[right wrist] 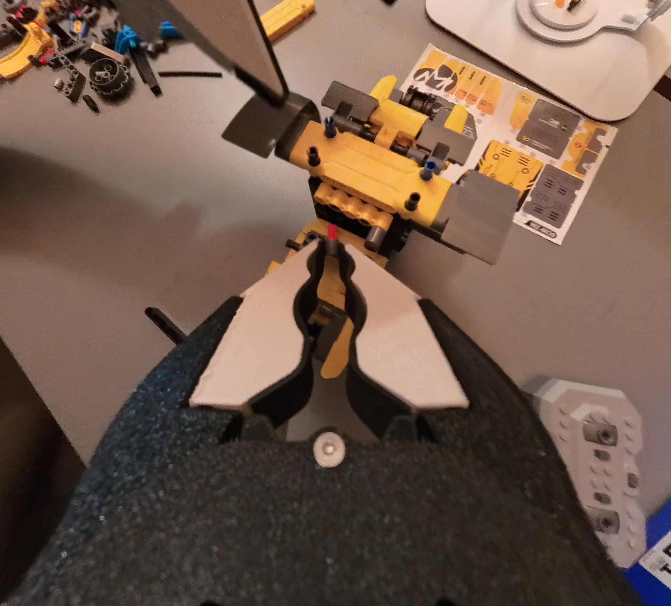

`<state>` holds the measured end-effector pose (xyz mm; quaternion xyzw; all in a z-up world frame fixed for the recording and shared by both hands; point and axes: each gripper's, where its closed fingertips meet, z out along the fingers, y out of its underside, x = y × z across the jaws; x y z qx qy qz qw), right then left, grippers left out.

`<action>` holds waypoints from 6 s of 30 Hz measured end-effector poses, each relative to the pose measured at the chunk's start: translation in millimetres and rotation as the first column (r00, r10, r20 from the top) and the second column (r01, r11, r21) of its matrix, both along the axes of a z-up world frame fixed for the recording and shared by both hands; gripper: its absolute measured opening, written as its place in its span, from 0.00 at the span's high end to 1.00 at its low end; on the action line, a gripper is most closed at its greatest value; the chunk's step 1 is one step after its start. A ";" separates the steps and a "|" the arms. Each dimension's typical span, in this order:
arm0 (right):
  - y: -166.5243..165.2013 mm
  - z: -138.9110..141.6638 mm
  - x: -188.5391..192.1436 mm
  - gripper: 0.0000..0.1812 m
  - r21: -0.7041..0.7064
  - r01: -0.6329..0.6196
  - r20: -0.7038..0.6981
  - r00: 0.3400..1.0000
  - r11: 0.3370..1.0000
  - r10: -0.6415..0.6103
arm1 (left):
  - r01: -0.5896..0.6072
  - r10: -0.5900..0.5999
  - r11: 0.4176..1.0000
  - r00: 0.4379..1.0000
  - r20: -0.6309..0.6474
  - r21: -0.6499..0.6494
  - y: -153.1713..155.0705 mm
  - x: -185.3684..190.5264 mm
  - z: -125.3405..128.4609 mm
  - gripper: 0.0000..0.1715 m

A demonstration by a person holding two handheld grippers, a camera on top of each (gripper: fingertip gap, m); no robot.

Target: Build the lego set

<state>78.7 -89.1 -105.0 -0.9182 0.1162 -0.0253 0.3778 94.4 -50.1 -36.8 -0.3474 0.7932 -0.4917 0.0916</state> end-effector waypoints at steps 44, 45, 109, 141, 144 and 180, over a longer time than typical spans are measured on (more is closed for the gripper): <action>-0.6 14.1 3.9 0.96 0.155 -0.031 0.092 0.996 0.987 0.017 | 0.105 -0.311 0.835 0.900 0.306 0.540 -14.8 -2.1 -58.2 0.62; -0.7 14.0 4.4 0.96 0.161 -0.029 0.090 0.996 0.986 0.014 | 0.101 -0.313 0.833 0.897 0.313 0.543 -15.3 -1.7 -58.3 0.62; -7.9 8.2 8.3 0.88 0.032 -0.073 0.135 0.989 0.997 0.068 | -0.036 -0.296 0.787 0.853 0.429 0.616 -22.2 5.7 -61.9 0.67; -4.0 20.5 14.9 0.97 0.216 -0.112 0.152 0.985 0.970 0.080 | -0.034 -0.259 0.832 0.859 0.442 0.554 -23.7 7.8 -60.5 0.69; -3.2 20.7 15.0 0.97 0.196 -0.116 0.153 0.984 0.974 0.086 | -0.034 -0.256 0.837 0.858 0.445 0.547 -23.4 7.9 -60.4 0.69; -33.3 28.1 43.1 0.81 0.362 -0.062 0.099 0.995 0.930 0.028 | -0.007 -0.152 0.944 0.878 0.453 0.330 -40.7 -6.0 -43.0 0.32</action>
